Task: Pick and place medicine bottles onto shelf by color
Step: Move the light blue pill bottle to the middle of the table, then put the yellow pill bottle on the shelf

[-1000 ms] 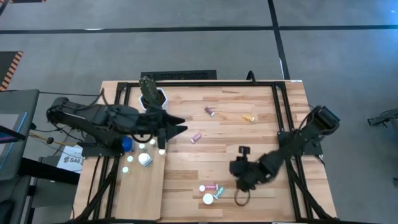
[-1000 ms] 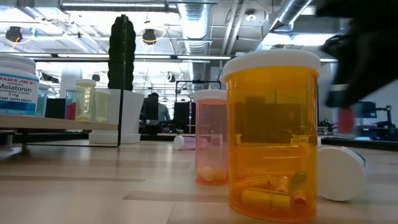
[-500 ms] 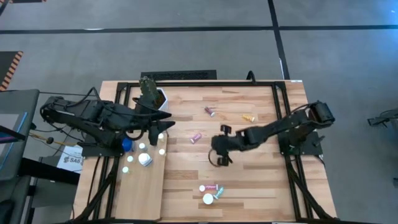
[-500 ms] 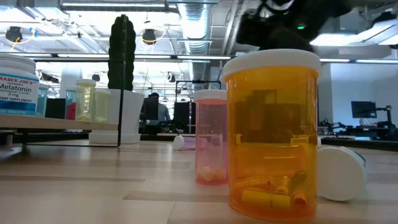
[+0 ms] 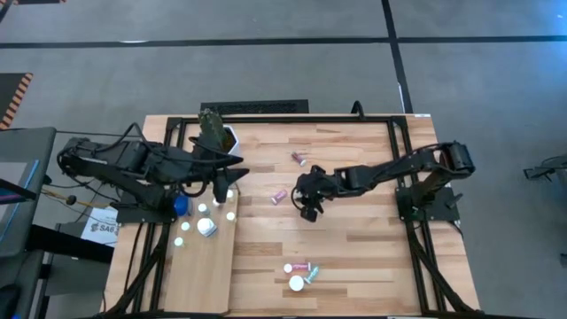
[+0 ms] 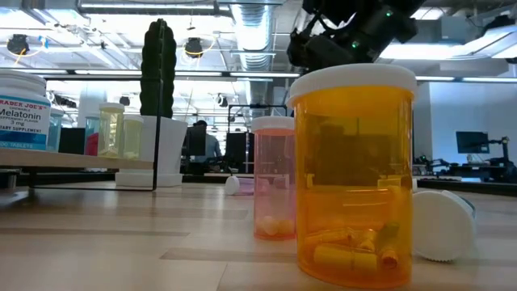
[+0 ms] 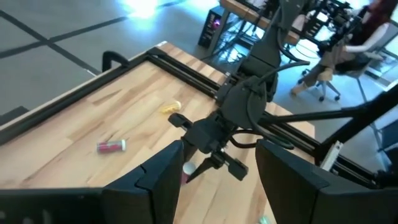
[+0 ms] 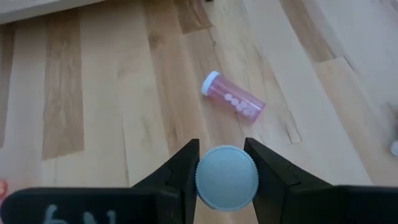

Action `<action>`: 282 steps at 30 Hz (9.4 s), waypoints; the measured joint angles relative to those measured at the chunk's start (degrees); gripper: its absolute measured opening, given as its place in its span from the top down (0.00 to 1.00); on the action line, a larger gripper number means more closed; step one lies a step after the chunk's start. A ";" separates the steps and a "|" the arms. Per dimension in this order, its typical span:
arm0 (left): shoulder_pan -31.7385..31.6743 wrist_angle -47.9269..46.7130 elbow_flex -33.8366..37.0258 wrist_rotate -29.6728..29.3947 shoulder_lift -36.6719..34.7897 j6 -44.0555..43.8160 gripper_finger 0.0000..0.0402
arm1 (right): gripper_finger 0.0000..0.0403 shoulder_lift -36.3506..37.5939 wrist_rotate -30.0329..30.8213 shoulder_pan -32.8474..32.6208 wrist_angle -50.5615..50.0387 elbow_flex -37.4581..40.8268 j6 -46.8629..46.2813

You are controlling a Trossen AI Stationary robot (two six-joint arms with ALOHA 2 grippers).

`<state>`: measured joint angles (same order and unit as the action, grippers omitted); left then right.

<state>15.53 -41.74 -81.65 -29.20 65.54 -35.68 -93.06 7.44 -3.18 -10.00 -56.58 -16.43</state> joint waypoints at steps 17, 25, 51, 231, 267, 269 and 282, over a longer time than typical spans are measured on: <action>-4.09 0.11 0.00 -0.62 0.04 -0.75 0.53 | 0.67 -4.73 -0.42 1.95 0.53 -0.01 1.46; -4.06 -0.33 0.00 -0.45 0.04 0.04 0.53 | 0.67 -5.80 -0.26 2.42 1.92 -0.04 1.77; -4.06 -2.64 0.00 0.43 0.00 0.08 0.53 | 0.58 -10.49 -0.16 2.98 5.58 -3.21 1.46; -12.14 -6.43 0.85 -1.00 3.91 -11.05 0.53 | 0.53 -5.45 -6.76 16.20 -16.89 3.16 106.82; -12.09 -8.32 0.85 1.71 3.93 -10.41 0.53 | 0.54 -4.76 -6.36 10.48 -23.12 0.81 59.43; -12.09 -8.33 0.85 1.71 3.93 -10.41 0.53 | 0.53 -4.76 -5.99 9.90 -22.52 0.81 58.19; -12.08 -8.33 0.85 1.69 3.93 -10.43 0.53 | 0.53 -4.74 -1.00 9.37 -23.17 -2.39 49.36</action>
<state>3.45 -50.06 -80.79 -27.51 69.47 -46.11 -97.80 6.44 6.18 -33.17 -58.97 32.94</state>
